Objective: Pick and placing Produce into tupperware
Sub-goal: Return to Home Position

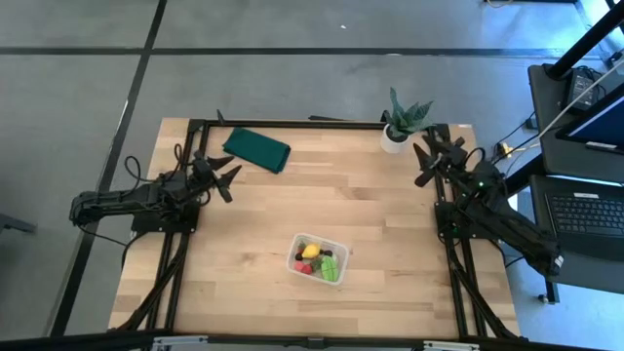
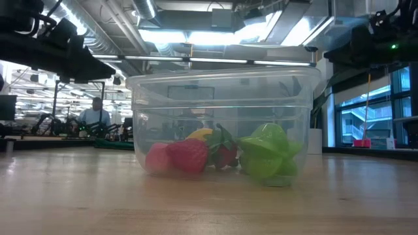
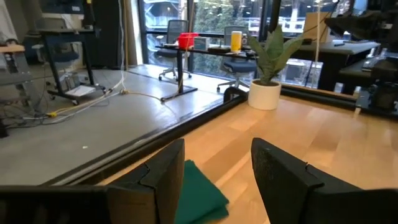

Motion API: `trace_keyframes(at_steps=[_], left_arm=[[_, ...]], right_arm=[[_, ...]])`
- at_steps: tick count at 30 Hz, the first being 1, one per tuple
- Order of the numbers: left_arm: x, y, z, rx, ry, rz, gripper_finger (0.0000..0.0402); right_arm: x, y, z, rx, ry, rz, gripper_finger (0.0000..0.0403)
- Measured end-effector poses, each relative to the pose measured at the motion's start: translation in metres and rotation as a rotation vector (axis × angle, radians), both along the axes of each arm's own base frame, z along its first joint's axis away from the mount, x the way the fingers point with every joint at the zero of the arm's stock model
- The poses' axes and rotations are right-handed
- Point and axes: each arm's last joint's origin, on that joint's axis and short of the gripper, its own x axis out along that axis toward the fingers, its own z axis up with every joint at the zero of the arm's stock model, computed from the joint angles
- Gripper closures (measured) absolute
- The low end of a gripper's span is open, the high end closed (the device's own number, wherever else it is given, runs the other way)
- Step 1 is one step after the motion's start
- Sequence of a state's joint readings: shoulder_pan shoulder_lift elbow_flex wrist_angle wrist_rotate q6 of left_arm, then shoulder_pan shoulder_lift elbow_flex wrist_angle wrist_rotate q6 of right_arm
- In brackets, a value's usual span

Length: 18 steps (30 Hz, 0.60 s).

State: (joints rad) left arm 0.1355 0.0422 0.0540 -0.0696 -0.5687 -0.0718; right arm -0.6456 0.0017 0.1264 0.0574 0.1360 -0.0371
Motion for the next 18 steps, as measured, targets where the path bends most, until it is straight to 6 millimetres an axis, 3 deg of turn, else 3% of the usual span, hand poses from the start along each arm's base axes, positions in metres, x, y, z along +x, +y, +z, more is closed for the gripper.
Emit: trace_keyframes(at_steps=[12,18], left_arm=[[-0.001,0.001,0.0,0.005,0.005,0.048,0.0223],[-0.001,0.001,0.0,0.005,0.006,0.048,0.0223]], right_arm=[[0.007,-0.005,-0.025,0.003,-0.055,0.007,0.021],[0.007,-0.005,-0.025,0.007,-0.062,0.008,0.021]])
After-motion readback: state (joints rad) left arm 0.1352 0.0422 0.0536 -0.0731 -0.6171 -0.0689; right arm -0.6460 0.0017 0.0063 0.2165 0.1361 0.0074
